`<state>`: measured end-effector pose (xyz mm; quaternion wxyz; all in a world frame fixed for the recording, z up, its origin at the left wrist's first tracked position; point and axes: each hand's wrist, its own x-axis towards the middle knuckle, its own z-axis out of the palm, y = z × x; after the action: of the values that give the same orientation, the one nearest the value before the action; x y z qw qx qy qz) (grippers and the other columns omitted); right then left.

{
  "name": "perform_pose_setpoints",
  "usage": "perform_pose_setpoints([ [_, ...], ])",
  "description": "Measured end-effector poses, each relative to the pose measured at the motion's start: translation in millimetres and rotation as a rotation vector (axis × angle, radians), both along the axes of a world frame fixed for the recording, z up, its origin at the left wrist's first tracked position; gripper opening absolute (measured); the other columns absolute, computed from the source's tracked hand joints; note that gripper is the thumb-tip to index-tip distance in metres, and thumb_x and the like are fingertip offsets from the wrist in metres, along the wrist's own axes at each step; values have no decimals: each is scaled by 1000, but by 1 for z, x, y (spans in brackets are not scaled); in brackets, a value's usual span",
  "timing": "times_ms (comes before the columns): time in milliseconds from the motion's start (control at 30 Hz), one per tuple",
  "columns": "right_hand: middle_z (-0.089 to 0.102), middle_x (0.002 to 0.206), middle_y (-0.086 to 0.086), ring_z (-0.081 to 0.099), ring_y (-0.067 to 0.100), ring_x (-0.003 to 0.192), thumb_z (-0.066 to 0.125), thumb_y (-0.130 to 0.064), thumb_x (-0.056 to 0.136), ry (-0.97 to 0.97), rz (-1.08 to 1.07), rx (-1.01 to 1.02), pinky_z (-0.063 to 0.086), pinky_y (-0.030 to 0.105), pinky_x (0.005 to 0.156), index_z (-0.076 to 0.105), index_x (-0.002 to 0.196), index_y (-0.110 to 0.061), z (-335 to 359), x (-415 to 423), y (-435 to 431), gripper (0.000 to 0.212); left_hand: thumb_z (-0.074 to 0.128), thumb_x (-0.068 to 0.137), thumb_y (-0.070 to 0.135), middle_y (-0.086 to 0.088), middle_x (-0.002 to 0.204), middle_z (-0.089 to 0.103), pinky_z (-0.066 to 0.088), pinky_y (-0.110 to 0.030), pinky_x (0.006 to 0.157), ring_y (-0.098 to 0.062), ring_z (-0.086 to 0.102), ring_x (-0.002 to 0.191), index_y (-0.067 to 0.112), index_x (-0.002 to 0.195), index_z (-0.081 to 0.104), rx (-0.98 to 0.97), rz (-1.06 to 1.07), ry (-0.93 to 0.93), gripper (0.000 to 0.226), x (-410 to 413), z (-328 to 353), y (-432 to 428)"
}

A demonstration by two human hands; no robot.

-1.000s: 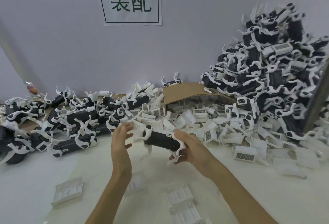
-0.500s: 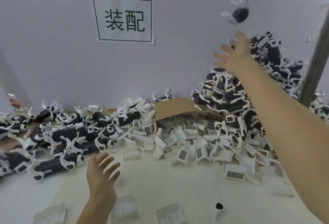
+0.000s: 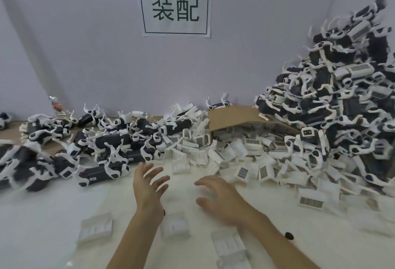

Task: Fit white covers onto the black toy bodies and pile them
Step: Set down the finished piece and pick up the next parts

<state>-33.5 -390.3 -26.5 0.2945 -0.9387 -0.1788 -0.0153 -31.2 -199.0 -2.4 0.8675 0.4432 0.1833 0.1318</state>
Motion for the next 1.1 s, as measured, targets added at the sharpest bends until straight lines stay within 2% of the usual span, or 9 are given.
perform_pose_setpoints([
  [167, 50, 144, -11, 44, 10, 133, 64, -37, 93, -71, 0, -57, 29, 28, 111, 62, 129, -28, -10, 0, 3, 37, 41, 104, 42, -4, 97, 66, 45, -32, 67, -23, 63, 72, 15, 112, 57, -12, -10, 21, 32, -1, 0, -1],
  [300, 46, 147, -15, 39, 8, 136, 60, -37, 96, -64, 7, -79, 25, 27, 109, 59, 131, -30, -11, -1, 2, 35, 46, 102, 40, -4, 102, 67, 48, -32, 68, -23, 67, 76, 15, 116, 56, -33, -12, 41, 30, 0, -3, 0],
  [467, 43, 150, -14, 35, 5, 140, 55, -36, 100, -18, 25, -61, 22, 28, 114, 57, 132, -31, -8, -2, 0, 33, 51, 102, 33, -6, 116, 66, 54, -36, 75, -27, 73, 85, 21, 132, 47, -78, 133, -61, 33, 2, -1, 28],
  [600, 42, 151, -14, 34, 5, 141, 56, -35, 99, -4, 38, -58, 22, 28, 116, 57, 133, -32, -8, -2, -3, 34, 52, 102, 29, -5, 117, 64, 56, -36, 82, -25, 72, 79, 31, 153, 26, -113, 302, -95, 58, 7, -7, 62],
  [700, 40, 153, -15, 32, 5, 142, 56, -36, 99, -1, 47, -77, 20, 27, 115, 55, 135, -33, -9, -2, -3, 36, 51, 103, 31, -7, 110, 71, 56, -35, 79, -22, 70, 70, 30, 153, 28, -149, 223, -112, 55, 11, -14, 79],
  [800, 37, 154, -17, 30, 4, 143, 56, -37, 99, 9, 53, -86, 19, 28, 113, 53, 136, -36, -10, -1, -4, 37, 57, 102, 23, -10, 104, 71, 54, -35, 77, -23, 66, 74, 24, 147, 33, 68, 79, -66, 51, 16, -18, 79],
  [933, 37, 154, -17, 30, 4, 143, 56, -37, 99, 7, 60, -75, 20, 28, 114, 53, 136, -35, -11, 0, -5, 37, 55, 103, 17, -7, 75, 64, 49, -22, 59, -11, 59, 58, -2, 117, 57, 506, 178, 31, 23, 18, -22, 62],
  [1033, 44, 147, -17, 36, 4, 139, 57, -36, 98, -17, 59, -59, 24, 25, 111, 59, 130, -33, -12, -1, -5, 32, 56, 103, 17, 0, 59, 60, 44, -16, 49, 1, 51, 43, 4, 97, 67, 789, 205, -44, 18, 12, -21, 46],
  [1100, 54, 133, -18, 46, 4, 130, 60, -33, 98, -31, 60, 12, 31, 22, 107, 66, 119, -31, -10, -1, -5, 22, 57, 102, 18, 6, 54, 57, 48, -23, 55, -1, 51, 46, 10, 88, 67, 796, 142, -124, 18, 9, -16, 41],
])
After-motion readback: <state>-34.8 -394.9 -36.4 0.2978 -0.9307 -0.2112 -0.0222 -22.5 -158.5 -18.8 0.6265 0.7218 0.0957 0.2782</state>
